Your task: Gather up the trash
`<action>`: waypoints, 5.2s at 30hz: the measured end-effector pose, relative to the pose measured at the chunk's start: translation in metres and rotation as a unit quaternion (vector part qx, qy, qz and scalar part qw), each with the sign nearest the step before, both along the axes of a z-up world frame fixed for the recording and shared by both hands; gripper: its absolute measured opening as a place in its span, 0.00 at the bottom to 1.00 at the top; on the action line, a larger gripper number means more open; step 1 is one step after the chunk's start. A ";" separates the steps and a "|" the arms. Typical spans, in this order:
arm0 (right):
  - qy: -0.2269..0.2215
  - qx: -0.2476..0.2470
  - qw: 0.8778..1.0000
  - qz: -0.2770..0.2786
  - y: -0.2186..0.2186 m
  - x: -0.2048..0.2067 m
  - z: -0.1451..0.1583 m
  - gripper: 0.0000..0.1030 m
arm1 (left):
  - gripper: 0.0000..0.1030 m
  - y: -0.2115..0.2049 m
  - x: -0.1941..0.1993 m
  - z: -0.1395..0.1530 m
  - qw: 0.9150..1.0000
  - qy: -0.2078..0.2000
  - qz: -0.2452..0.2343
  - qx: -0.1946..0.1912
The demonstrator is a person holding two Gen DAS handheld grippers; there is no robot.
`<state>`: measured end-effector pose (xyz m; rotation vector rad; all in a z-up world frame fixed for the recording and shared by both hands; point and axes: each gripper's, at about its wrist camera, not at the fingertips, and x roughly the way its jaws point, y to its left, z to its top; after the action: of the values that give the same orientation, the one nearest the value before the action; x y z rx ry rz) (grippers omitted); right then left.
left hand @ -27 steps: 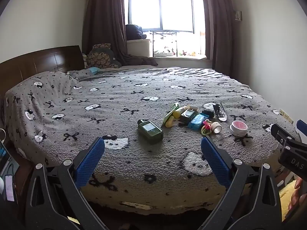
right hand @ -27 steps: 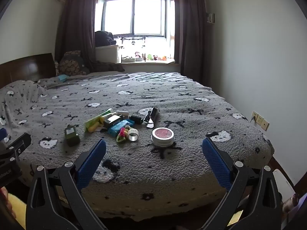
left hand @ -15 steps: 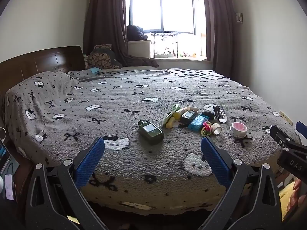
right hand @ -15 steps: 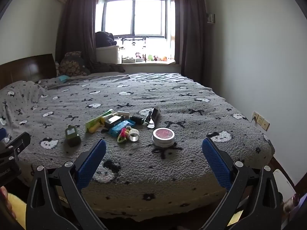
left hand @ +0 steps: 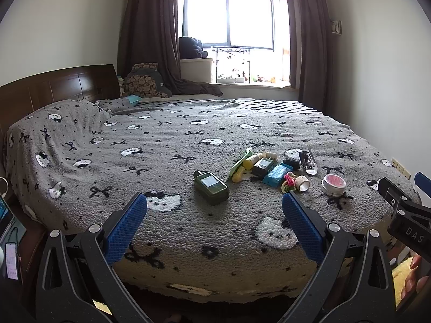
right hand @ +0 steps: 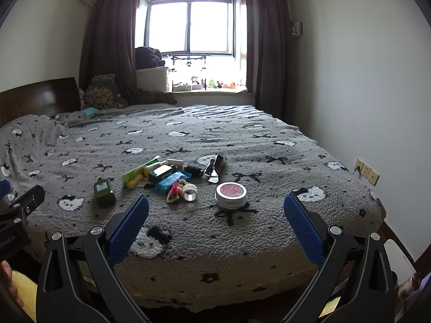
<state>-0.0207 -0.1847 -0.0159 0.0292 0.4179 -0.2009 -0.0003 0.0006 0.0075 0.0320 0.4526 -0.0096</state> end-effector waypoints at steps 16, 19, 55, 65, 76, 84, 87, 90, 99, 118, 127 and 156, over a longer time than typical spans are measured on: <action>-0.003 -0.001 1.000 0.002 0.002 -0.001 0.001 0.97 | 0.92 0.001 -0.002 0.000 1.000 -0.003 -0.001 -0.001; -0.003 -0.001 1.000 0.002 0.002 -0.001 0.001 0.97 | 0.92 0.001 -0.002 0.001 1.000 -0.003 -0.001 -0.001; -0.007 -0.005 1.000 0.003 0.002 -0.001 0.005 0.97 | 0.92 0.005 -0.001 0.006 1.000 -0.003 0.002 -0.002; -0.008 -0.005 1.000 0.004 0.002 0.000 0.006 0.97 | 0.92 0.005 -0.002 0.006 1.000 -0.004 0.002 -0.002; -0.008 -0.005 1.000 0.003 0.003 -0.001 0.005 0.97 | 0.92 0.006 -0.001 0.006 1.000 -0.004 0.003 -0.002; -0.008 -0.005 1.000 0.003 0.003 -0.001 0.005 0.97 | 0.92 0.006 -0.001 0.007 1.000 -0.004 0.003 -0.002; -0.008 -0.005 1.000 0.003 0.003 -0.001 0.005 0.97 | 0.92 0.006 -0.001 0.007 1.000 -0.005 0.003 -0.002; -0.008 -0.005 1.000 0.003 0.003 -0.001 0.005 0.97 | 0.92 0.006 -0.002 0.007 1.000 -0.005 0.003 -0.002; -0.009 -0.005 1.000 0.003 0.003 -0.001 0.005 0.97 | 0.92 0.006 -0.002 0.007 1.000 -0.005 0.002 -0.002; -0.010 -0.005 1.000 0.003 0.003 -0.002 0.007 0.97 | 0.92 0.007 -0.002 0.006 1.000 -0.005 0.003 -0.001; -0.016 -0.011 1.000 -0.002 0.004 -0.004 0.006 0.97 | 0.92 0.007 -0.002 0.006 1.000 -0.005 0.003 -0.001; 0.036 0.010 0.999 0.002 -0.018 0.027 -0.036 0.97 | 0.92 0.015 0.036 -0.037 0.999 0.036 0.007 0.018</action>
<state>0.0066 -0.2026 -0.0522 0.0405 0.4924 -0.1952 0.0357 0.0153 -0.0291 0.0646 0.5254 0.0114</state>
